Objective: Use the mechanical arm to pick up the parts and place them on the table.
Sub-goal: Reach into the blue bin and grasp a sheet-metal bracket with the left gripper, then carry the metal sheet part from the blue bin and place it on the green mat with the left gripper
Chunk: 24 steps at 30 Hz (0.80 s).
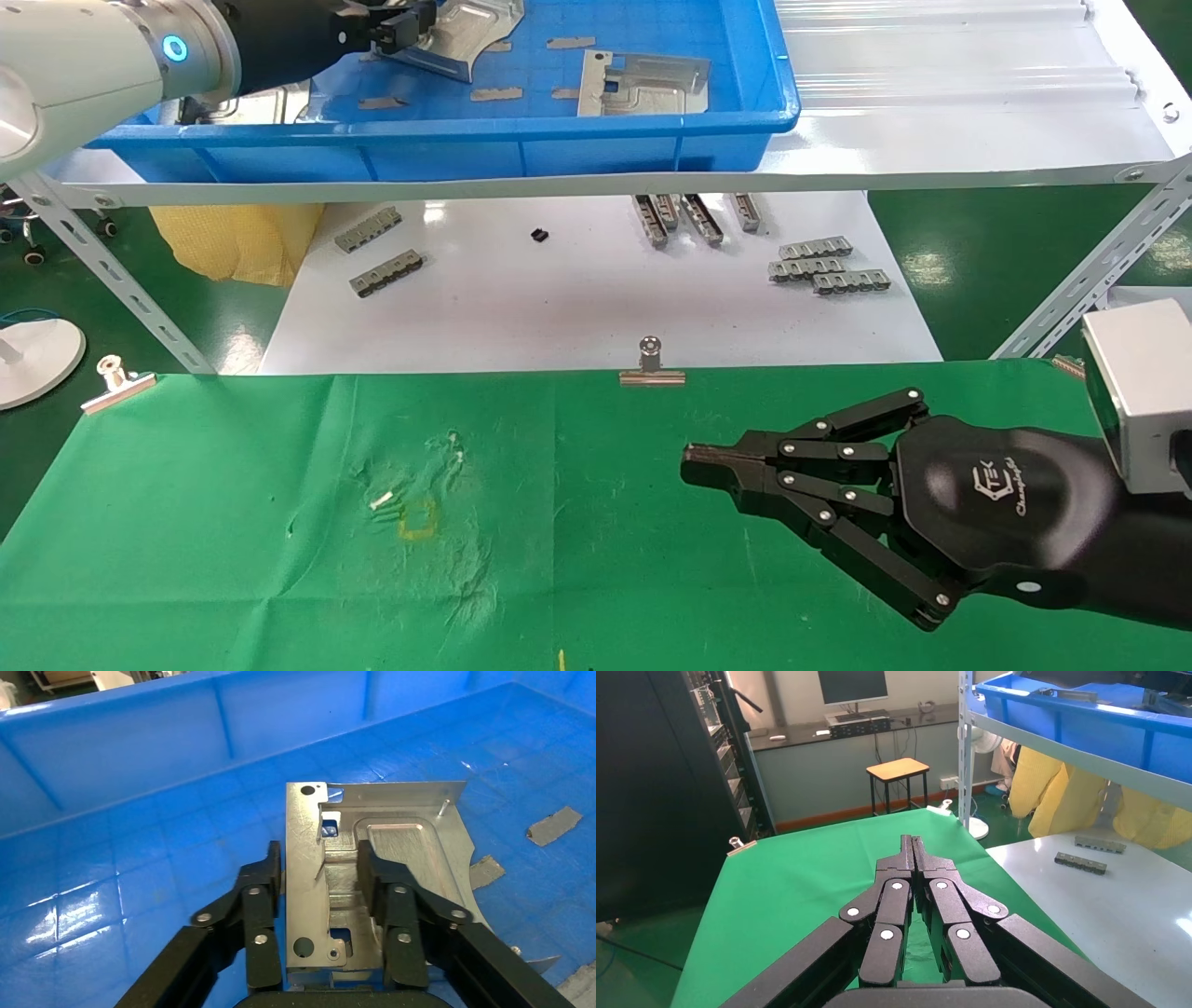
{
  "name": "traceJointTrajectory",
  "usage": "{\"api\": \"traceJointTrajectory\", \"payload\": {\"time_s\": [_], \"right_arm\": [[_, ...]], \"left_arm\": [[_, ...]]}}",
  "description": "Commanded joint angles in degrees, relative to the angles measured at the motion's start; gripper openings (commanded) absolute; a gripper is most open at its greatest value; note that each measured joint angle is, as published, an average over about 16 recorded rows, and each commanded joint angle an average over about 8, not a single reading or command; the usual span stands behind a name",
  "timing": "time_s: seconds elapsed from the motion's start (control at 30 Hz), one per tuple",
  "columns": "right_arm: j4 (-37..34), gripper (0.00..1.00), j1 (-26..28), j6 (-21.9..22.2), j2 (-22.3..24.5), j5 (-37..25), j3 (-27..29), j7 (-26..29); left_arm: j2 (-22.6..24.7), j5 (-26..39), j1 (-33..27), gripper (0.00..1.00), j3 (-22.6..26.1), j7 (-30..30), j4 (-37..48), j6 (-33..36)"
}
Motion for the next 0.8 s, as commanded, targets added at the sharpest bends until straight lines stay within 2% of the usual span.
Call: {"api": "traceJointTrajectory", "payload": {"time_s": [0.03, 0.13, 0.2, 0.23, 0.27, 0.57, 0.8], "right_arm": [[0.0, 0.36, 0.0, 0.0, 0.0, 0.0, 0.0, 0.0], [0.0, 0.70, 0.0, 0.0, 0.0, 0.0, 0.0, 0.0], [0.0, 0.89, 0.0, 0.0, 0.0, 0.0, 0.0, 0.0], [0.0, 0.97, 0.0, 0.0, 0.0, 0.0, 0.0, 0.0], [0.0, 1.00, 0.0, 0.0, 0.0, 0.0, 0.0, 0.0], [0.0, 1.00, 0.0, 0.0, 0.0, 0.0, 0.0, 0.0], [0.0, 1.00, 0.0, 0.0, 0.0, 0.0, 0.0, 0.0]], "left_arm": [[0.1, 0.1, 0.1, 0.00, 0.1, 0.1, -0.1, -0.1], [0.1, 0.0, 0.2, 0.00, 0.0, 0.1, -0.2, -0.3], [0.0, -0.2, 0.2, 0.00, -0.1, 0.2, -0.4, -0.3], [0.0, -0.3, 0.2, 0.00, -0.2, 0.2, -0.5, -0.3], [-0.1, -0.4, 0.1, 0.00, -0.3, 0.3, -0.7, -0.2], [-1.5, -2.1, -0.9, 0.00, -1.4, 2.8, -2.4, 3.4], [-4.0, -3.3, -1.1, 0.00, -2.2, 7.1, -3.7, 11.2]]}}
